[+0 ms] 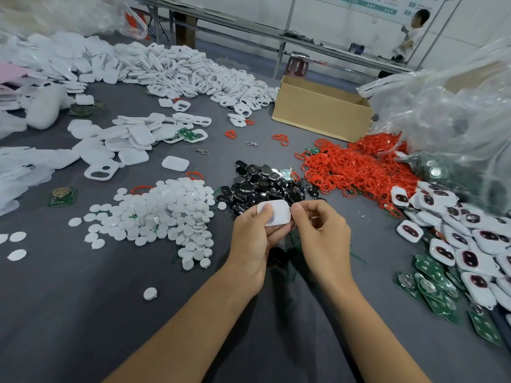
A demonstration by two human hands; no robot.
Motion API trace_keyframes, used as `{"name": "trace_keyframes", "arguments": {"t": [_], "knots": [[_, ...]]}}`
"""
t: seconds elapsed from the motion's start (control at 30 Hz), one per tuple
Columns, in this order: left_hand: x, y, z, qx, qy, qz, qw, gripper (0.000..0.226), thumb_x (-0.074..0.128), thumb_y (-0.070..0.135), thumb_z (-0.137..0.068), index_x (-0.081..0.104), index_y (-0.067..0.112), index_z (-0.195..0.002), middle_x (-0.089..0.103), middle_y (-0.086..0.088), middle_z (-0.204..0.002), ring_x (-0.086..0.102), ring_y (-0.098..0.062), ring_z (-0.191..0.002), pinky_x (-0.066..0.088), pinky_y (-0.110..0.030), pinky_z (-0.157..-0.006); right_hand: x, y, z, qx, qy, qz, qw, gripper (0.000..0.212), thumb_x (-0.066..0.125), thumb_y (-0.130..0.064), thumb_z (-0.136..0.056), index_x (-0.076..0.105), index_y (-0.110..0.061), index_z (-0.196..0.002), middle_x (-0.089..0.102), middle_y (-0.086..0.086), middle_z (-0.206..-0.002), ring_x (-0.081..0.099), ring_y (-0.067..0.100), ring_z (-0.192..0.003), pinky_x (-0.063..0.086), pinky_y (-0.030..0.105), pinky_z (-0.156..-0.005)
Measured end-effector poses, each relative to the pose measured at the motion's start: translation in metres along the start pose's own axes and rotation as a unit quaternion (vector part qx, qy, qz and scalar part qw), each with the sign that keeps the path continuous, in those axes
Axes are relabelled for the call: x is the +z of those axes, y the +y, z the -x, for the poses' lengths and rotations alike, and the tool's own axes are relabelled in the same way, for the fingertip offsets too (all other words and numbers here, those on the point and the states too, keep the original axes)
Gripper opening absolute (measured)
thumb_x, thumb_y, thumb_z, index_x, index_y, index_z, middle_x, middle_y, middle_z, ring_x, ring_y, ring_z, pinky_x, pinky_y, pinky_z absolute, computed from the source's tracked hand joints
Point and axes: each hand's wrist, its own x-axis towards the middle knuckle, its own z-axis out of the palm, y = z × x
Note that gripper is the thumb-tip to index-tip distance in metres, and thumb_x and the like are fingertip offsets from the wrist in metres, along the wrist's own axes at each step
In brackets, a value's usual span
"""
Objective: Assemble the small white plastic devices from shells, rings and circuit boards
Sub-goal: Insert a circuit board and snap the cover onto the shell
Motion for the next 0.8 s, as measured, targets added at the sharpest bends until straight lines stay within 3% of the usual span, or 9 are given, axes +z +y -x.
{"name": "trace_keyframes", "arguments": {"t": [0.13, 0.27, 0.43, 0.67, 0.8], "knots": [[-0.002, -0.002, -0.001, 0.008, -0.008, -0.031, 0.999, 0.02, 0.044, 0.0, -0.1, 0.064, -0.002, -0.103, 0.072, -0.014, -0.092, 0.072, -0.015, -0.08, 0.059, -0.022, -0.076, -0.001, 0.004, -0.004, 0.049, -0.014, -0.042, 0.998, 0.011, 0.067, -0.027, -0.087, 0.072, -0.021, -0.08, 0.069, -0.01, -0.07, 0.053, -0.002, -0.058, 0.043, 0.013, -0.06], [-0.003, -0.006, 0.0, 0.021, -0.014, -0.086, 0.996, 0.022, 0.045, 0.001, -0.101, 0.063, -0.005, -0.113, 0.071, -0.02, -0.105, 0.072, -0.023, -0.097, 0.058, -0.021, -0.078, -0.002, 0.005, -0.006, 0.076, -0.04, -0.062, 0.994, 0.008, 0.071, -0.024, -0.084, 0.073, -0.019, -0.078, 0.069, 0.008, -0.074, 0.055, 0.01, -0.066, 0.05, 0.035, -0.069], [-0.003, -0.006, 0.0, 0.025, -0.004, -0.105, 0.994, 0.021, 0.046, 0.0, -0.1, 0.065, -0.001, -0.108, 0.072, -0.019, -0.102, 0.073, -0.021, -0.091, 0.057, -0.018, -0.072, -0.003, 0.006, -0.004, 0.022, -0.033, -0.014, 0.999, 0.011, 0.07, -0.025, -0.084, 0.071, -0.023, -0.073, 0.062, 0.003, -0.061, 0.045, 0.001, -0.052, 0.039, 0.015, -0.053], [-0.003, -0.003, 0.0, 0.0, -0.013, -0.064, 0.998, 0.02, 0.048, -0.003, -0.097, 0.063, -0.005, -0.11, 0.072, -0.02, -0.1, 0.074, -0.019, -0.081, 0.059, -0.022, -0.075, -0.015, 0.007, -0.006, -0.007, -0.026, 0.039, 0.999, 0.005, 0.071, -0.02, -0.082, 0.072, -0.023, -0.079, 0.066, -0.006, -0.065, 0.051, 0.0, -0.054, 0.04, 0.011, -0.056], [-0.003, -0.003, 0.003, 0.007, -0.014, -0.081, 0.997, 0.016, 0.048, -0.008, -0.095, 0.062, -0.005, -0.103, 0.068, -0.022, -0.102, 0.074, -0.024, -0.079, 0.059, -0.022, -0.071, -0.04, 0.012, -0.019, 0.001, 0.003, 0.074, 0.997, 0.011, 0.069, -0.015, -0.084, 0.071, -0.025, -0.081, 0.066, -0.012, -0.067, 0.053, -0.002, -0.056, 0.039, 0.013, -0.058]]}}
